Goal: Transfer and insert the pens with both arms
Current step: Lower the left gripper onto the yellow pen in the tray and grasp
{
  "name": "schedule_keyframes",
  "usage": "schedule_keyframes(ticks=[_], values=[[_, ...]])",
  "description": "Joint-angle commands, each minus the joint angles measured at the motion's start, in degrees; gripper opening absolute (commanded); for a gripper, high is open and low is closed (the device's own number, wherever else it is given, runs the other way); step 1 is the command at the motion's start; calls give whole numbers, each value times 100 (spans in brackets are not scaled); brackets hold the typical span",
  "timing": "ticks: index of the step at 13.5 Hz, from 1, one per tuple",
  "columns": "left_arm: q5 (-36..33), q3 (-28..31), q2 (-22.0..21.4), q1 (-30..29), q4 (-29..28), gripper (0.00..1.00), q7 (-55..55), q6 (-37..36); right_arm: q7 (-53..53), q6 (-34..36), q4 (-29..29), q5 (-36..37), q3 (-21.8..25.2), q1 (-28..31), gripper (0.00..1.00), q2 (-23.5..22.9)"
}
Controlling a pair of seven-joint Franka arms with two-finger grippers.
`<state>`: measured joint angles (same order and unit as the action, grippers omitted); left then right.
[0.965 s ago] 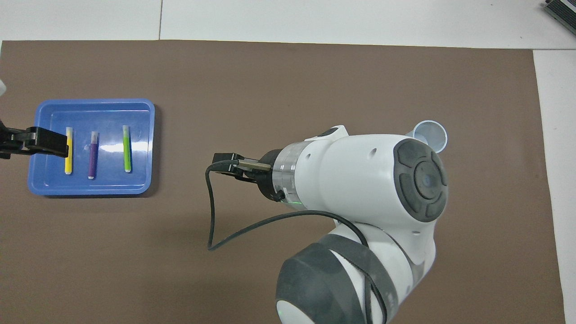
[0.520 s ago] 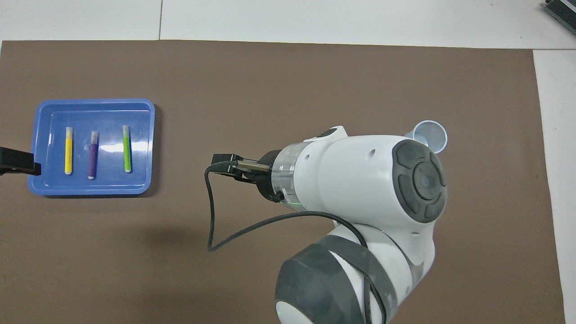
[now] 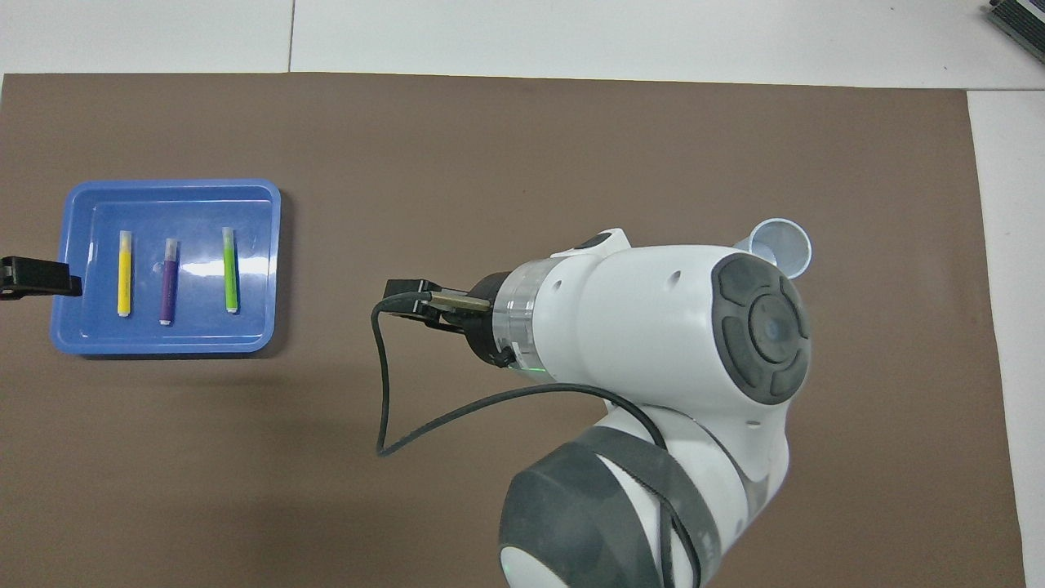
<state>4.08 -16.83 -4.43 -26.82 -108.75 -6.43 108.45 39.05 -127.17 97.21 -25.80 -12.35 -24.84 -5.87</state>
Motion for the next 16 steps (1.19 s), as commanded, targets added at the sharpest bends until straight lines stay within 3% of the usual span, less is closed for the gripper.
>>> schedule_keyframes(ticks=[1, 7, 12, 16], values=[[93, -22, 485, -122, -41, 100, -244, 623, 68, -124, 35, -118, -22, 14, 100, -10], [-127, -22, 1329, -122, 3, 100, -262, 1809, 68, -80, 35, -109, -22, -3, 100, -2], [-724, -22, 2357, -368, 389, 99, -446, 2365, 68, -89, 43, -118, -22, -3, 100, -2], [-707, -22, 2473, -359, 311, 86, -420, 2409, 68, -72, 35, -118, -22, -3, 100, -2]])
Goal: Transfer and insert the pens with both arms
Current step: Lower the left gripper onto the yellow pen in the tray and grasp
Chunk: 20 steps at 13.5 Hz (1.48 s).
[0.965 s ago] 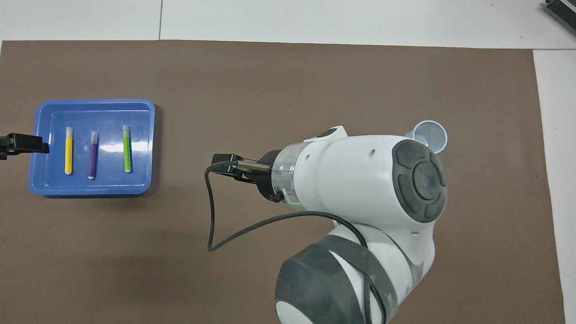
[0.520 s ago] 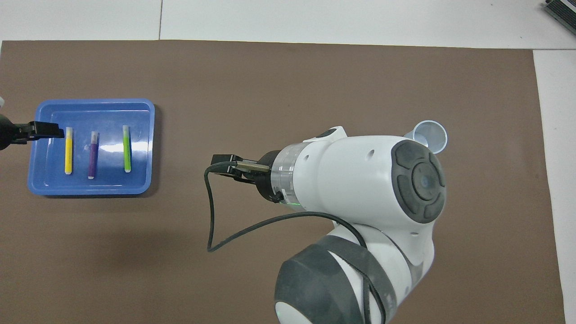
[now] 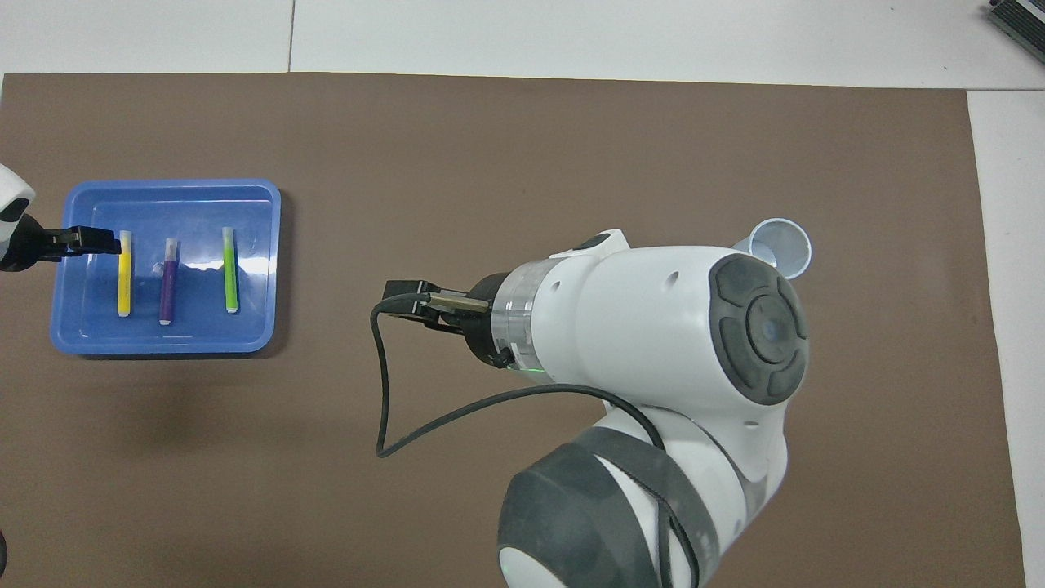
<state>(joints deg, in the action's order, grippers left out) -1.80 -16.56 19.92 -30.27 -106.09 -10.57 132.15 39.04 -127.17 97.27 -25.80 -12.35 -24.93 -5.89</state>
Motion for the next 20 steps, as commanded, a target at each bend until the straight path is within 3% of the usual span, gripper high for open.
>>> schedule_keyframes(ticks=[1, 4, 8, 12, 20], values=[[-128, -49, 134, -23, 36, 78, -6, 82, 68, -71, 38, -118, -22, 6, 100, 0], [-128, -49, 223, 3, -78, 68, -6, 381, 68, -89, 29, -118, -22, 6, 100, 0], [-128, -49, 319, 3, -87, 68, -24, 495, 68, -106, 29, -109, -22, 6, 100, 0], [-137, -49, 337, 3, -271, 58, -50, 742, 59, -115, 20, -118, -22, 6, 100, -9], [-215, -49, 311, 12, -456, 51, -59, 768, 59, -115, 11, -118, -22, 15, 100, -9]])
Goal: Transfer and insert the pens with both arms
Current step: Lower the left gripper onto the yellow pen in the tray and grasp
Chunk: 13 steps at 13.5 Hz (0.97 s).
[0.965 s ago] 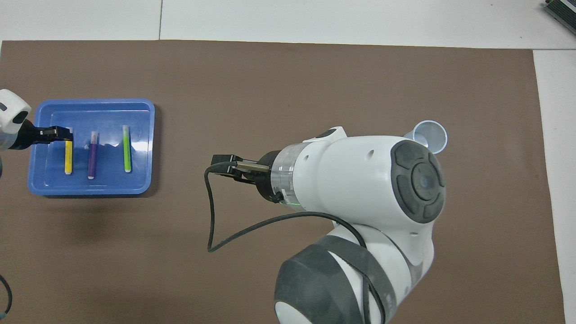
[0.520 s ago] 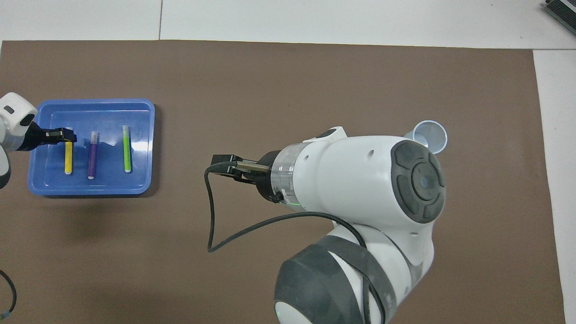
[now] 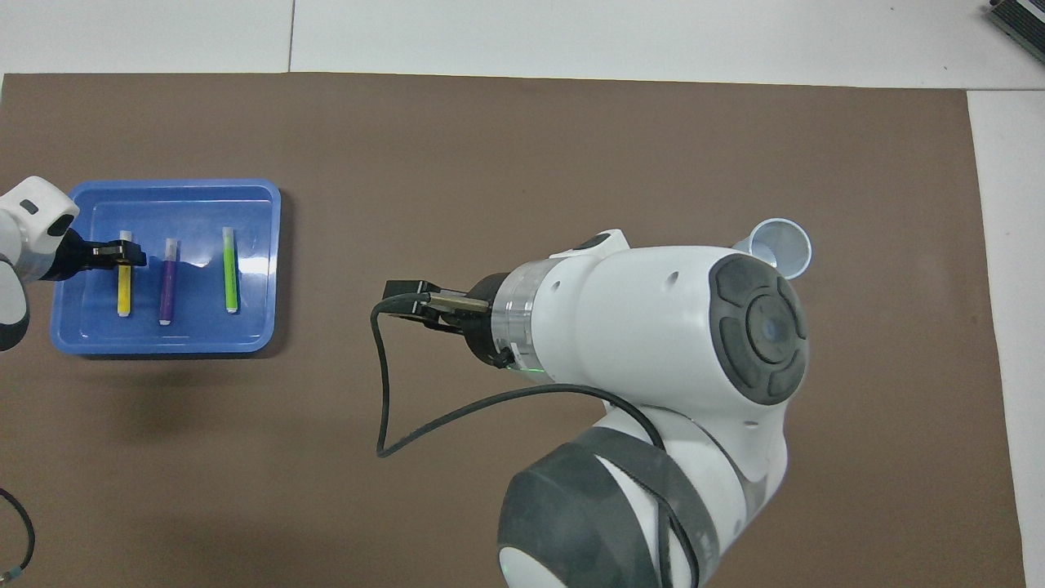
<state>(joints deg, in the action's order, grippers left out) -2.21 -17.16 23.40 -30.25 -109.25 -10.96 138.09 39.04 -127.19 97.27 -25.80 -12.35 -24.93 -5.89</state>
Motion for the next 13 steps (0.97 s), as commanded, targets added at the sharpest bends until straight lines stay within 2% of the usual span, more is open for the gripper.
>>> schedule_keyframes(ticks=[1, 2, 3, 5, 6, 10, 13], values=[[-209, 11, -37, 2, -150, 48, -20, 175, 59, -113, 2, -118, -22, 15, 100, -9], [-209, 11, -46, 2, -158, 43, -46, 175, 59, -113, 11, -118, -22, 15, 100, -9], [-209, 11, -46, -7, -158, 32, -81, 166, 59, -113, 11, -118, -22, 6, 100, -9], [-209, 11, -46, -16, -158, 3, -90, 157, 59, -113, 11, -118, -22, 15, 100, -9], [-209, 11, -46, -16, -158, 0, -90, 157, 51, -113, 2, -118, -22, 15, 100, -9], [-209, 11, -46, -16, -141, 0, -90, 105, 59, -61, 2, -118, -22, 15, 100, -9], [-218, 11, -29, -33, 287, 0, -239, -377, 59, -78, 2, -118, -22, 15, 100, -9]])
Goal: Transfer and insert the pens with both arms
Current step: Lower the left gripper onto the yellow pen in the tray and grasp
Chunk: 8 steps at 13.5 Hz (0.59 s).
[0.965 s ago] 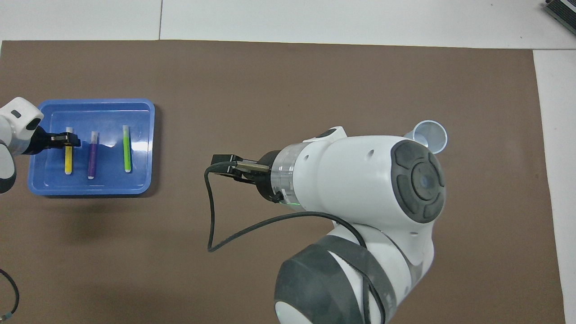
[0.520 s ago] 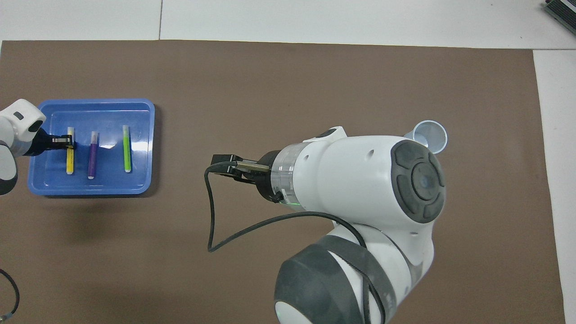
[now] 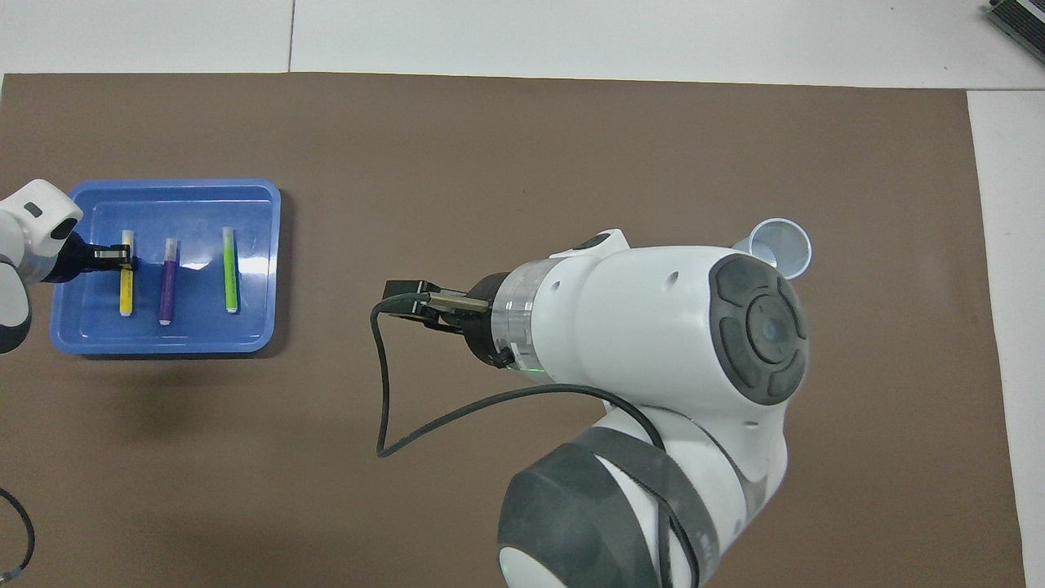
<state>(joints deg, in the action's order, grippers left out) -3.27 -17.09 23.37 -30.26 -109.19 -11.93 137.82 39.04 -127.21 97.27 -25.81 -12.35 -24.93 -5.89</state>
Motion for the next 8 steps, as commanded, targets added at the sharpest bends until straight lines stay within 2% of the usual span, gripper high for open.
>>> schedule_keyframes(ticks=[1, 4, 6, 8], values=[[-112, 4, -26, -32, 501, 0, -160, -665, 59, -76, 3, -118, -22, 24, 100, -9], [-77, -14, -130, -23, 750, 0, -151, -1194, 51, -76, 12, -118, -22, 15, 100, -9], [10, -40, -385, -15, 776, 0, -90, -1615, 51, -76, 12, -118, -22, 15, 100, -9], [517, -23, -631, 38, 864, 0, -55, -2037, 59, -85, 12, -118, -22, 6, 100, -9]])
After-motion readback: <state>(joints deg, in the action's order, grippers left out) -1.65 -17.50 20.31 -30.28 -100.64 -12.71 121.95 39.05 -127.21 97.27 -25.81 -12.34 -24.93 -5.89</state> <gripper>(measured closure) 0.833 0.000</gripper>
